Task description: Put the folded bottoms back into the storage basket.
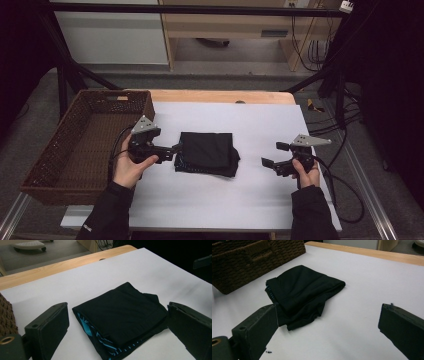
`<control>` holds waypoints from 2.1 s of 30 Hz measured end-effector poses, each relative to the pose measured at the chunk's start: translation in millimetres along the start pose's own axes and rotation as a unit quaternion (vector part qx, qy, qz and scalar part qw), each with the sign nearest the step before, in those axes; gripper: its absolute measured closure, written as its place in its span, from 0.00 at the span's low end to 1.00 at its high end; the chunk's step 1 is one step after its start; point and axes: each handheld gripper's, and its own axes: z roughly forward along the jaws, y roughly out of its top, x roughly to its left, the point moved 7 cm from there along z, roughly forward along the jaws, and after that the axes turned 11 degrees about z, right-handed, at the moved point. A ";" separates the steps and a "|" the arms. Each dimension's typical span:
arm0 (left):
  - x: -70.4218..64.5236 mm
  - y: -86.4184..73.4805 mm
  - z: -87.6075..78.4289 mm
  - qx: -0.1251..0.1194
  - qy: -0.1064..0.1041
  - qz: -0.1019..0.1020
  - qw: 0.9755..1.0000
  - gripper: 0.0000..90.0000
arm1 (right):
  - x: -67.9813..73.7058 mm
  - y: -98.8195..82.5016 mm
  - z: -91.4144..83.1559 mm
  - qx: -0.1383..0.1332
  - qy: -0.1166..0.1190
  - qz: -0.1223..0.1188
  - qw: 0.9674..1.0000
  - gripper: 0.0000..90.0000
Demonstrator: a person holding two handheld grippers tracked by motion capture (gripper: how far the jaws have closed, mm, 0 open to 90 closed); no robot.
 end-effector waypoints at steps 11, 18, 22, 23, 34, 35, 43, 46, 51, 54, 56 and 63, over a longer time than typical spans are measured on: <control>-0.4 -3.0 21.2 0.015 -0.002 0.001 1.000 0.05 | -0.1 -0.2 0.1 0.001 0.000 0.000 1.000 0.03; 1.2 -6.4 33.5 0.025 0.003 -0.005 1.000 0.05 | -0.5 -0.7 0.4 0.003 -0.001 -0.001 1.000 0.03; 4.0 -7.9 40.4 0.030 0.008 -0.017 0.999 0.05 | -0.7 -0.8 0.6 0.003 -0.001 0.000 1.000 0.03; 5.7 -8.8 43.8 0.032 0.011 -0.022 0.999 0.05 | -0.8 -0.8 0.6 0.003 -0.002 0.000 1.000 0.03; 9.4 -21.3 69.0 0.057 -0.004 -0.039 0.998 0.08 | -0.9 -1.2 0.9 0.004 -0.003 0.000 1.000 0.03; 9.9 -24.2 72.5 0.063 -0.010 -0.043 0.997 0.08 | -1.0 -1.2 0.8 0.004 -0.002 0.000 1.000 0.03; 20.3 -40.5 87.4 0.085 -0.002 -0.062 0.994 0.10 | -0.9 -1.7 1.4 0.005 -0.002 0.000 1.000 0.03; 21.8 -45.0 91.4 0.090 -0.008 -0.070 0.993 0.11 | -1.0 -1.6 1.4 0.005 -0.002 0.000 1.000 0.03; 23.6 -51.7 98.6 0.098 -0.005 -0.075 0.992 0.16 | -1.4 -2.2 1.9 0.006 -0.003 0.001 1.000 0.03; 25.6 -59.3 104.1 0.108 -0.002 -0.082 0.991 0.19 | -1.4 -2.1 2.0 0.006 -0.002 0.000 1.000 0.03; 26.3 -61.4 105.3 0.111 0.000 -0.082 0.990 0.21 | -1.4 -2.1 2.0 0.006 -0.002 0.000 1.000 0.03; 29.6 -70.6 110.6 0.130 0.008 -0.084 0.988 0.30 | -1.2 -2.5 2.4 0.007 -0.002 0.001 1.000 0.03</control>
